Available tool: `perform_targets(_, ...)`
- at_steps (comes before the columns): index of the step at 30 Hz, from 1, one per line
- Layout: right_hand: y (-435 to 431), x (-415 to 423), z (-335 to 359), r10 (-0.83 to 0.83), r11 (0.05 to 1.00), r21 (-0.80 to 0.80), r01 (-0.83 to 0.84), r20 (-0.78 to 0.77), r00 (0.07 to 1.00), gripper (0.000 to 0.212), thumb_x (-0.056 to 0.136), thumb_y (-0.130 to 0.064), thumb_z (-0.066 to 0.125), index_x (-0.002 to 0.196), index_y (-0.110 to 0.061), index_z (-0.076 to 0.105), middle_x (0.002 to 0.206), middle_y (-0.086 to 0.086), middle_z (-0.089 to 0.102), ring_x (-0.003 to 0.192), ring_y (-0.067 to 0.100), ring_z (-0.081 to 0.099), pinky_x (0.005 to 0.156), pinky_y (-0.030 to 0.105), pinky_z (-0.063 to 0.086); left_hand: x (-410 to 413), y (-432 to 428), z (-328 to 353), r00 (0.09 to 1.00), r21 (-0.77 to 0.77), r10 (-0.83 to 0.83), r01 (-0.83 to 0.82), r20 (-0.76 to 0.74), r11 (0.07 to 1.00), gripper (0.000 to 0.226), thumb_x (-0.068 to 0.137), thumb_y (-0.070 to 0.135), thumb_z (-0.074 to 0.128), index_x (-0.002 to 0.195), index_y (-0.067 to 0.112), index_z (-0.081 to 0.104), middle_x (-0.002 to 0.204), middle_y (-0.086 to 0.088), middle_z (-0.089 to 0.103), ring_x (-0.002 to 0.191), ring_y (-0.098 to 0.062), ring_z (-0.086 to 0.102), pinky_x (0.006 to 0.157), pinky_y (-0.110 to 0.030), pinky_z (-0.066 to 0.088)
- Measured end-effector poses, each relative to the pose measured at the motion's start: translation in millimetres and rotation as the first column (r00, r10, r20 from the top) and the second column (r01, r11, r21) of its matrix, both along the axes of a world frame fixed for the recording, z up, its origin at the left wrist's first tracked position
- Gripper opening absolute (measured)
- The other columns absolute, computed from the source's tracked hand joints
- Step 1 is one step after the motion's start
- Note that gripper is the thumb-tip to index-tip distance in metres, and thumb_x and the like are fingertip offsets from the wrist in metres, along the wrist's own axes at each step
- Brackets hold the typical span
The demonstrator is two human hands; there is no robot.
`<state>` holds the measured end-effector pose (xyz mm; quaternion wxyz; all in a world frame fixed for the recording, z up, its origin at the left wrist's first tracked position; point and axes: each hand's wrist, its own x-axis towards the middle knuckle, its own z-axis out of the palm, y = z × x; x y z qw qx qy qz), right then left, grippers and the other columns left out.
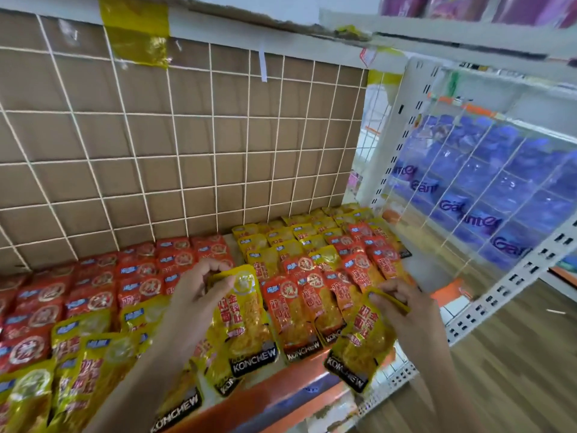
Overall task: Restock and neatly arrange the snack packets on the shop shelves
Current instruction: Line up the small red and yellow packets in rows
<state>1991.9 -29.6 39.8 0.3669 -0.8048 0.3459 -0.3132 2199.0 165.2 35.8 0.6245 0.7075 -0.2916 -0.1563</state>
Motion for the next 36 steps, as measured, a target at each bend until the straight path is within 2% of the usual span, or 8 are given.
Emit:
perform_targets(7,-39.8,63.1,3.9,0.053,0.996,0.062,-0.059,0.081,0.995,0.015,0.081,-0.009,0.068,0.074,-0.020,0.061,0.057,-0.017,0.058,0.052,-0.009,0.053,0.048,0.004,0.036,36.0,-41.9,0.9,0.982,0.060,0.021,-0.010,-0.186,0.998,0.018,0.087,0.011,0.060,0.098,0.025,0.063,0.085,-0.006,0.054,0.060,-0.015,0.043,0.064,-0.031,0.036)
perform_targets(13,-78.7,116.5,-7.3,0.235,0.969,0.070,-0.235,0.005,0.972,0.006,0.084,-0.014,0.067,0.088,-0.016,0.063,0.074,-0.004,0.063,0.068,0.004,0.057,0.055,0.008,0.040,60.7,-87.0,-9.5,0.904,0.023,0.086,-0.084,-0.419,0.996,0.024,0.079,0.000,0.060,0.097,0.015,0.066,0.070,-0.015,0.061,0.065,-0.028,0.056,0.072,-0.060,0.050)
perform_targets(18,-116.4,158.4,-13.8,0.345,0.937,0.080,-0.340,-0.071,0.936,0.008,0.084,-0.019,0.068,0.088,-0.023,0.062,0.078,0.001,0.063,0.076,0.014,0.056,0.061,0.020,0.039,73.2,-115.7,-20.7,0.859,0.014,0.147,-0.161,-0.490,0.987,0.020,0.082,-0.007,0.055,0.098,0.004,0.061,0.070,-0.014,0.061,0.060,-0.026,0.058,0.067,-0.045,0.053)
perform_targets(23,-141.0,194.8,-19.0,0.412,0.904,0.162,-0.397,-0.076,0.908,0.016,0.075,-0.014,0.075,0.090,-0.012,0.068,0.073,-0.007,0.059,0.073,0.004,0.055,0.064,0.021,0.041,86.4,-142.5,-36.8,0.862,0.050,0.282,-0.288,-0.422,0.956,0.020,0.077,-0.005,0.067,0.093,0.006,0.062,0.087,-0.015,0.064,0.081,-0.028,0.060,0.067,-0.038,0.054)
perform_targets(26,-147.4,215.7,-27.0,0.435,0.880,0.223,-0.418,-0.030,0.900,0.016,0.072,-0.008,0.077,0.082,-0.013,0.066,0.065,-0.007,0.059,0.053,-0.006,0.054,0.052,0.012,0.041,89.5,-153.5,-41.1,0.863,0.054,0.335,-0.341,-0.378,0.938,0.022,0.076,-0.012,0.065,0.094,0.000,0.062,0.076,-0.008,0.063,0.070,-0.024,0.058,0.058,-0.028,0.051)
perform_targets(30,-156.6,237.5,-45.0,0.386,0.900,0.245,-0.360,-0.066,0.920,0.018,0.074,-0.001,0.073,0.086,-0.012,0.063,0.079,0.003,0.059,0.064,0.008,0.051,0.046,0.005,0.036,85.7,-161.5,-41.4,0.871,0.127,0.381,-0.359,-0.310,0.925,0.032,0.067,-0.013,0.066,0.092,0.005,0.059,0.081,-0.010,0.064,0.051,-0.006,0.057,0.044,-0.020,0.046)
perform_targets(34,-158.2,245.3,-62.7,0.417,0.908,0.127,-0.399,-0.204,0.885,0.025,0.076,-0.006,0.072,0.101,-0.007,0.068,0.100,0.009,0.066,0.087,0.013,0.056,0.059,0.005,0.037,80.9,-162.3,-52.8,0.890,0.224,0.433,-0.397,-0.143,0.890,0.033,0.072,-0.013,0.062,0.092,0.013,0.062,0.098,-0.016,0.068,0.076,-0.018,0.063,0.061,-0.025,0.049)
perform_targets(36,-155.5,244.6,-65.7,0.433,0.900,0.084,-0.427,-0.259,0.863,0.025,0.077,-0.014,0.070,0.103,-0.016,0.068,0.107,0.006,0.067,0.096,0.017,0.060,0.077,0.020,0.045,77.7,-160.6,-54.7,0.911,0.249,0.406,-0.377,-0.075,0.892,0.030,0.072,-0.001,0.064,0.097,0.016,0.064,0.099,-0.013,0.069,0.083,-0.023,0.063,0.070,-0.031,0.051)
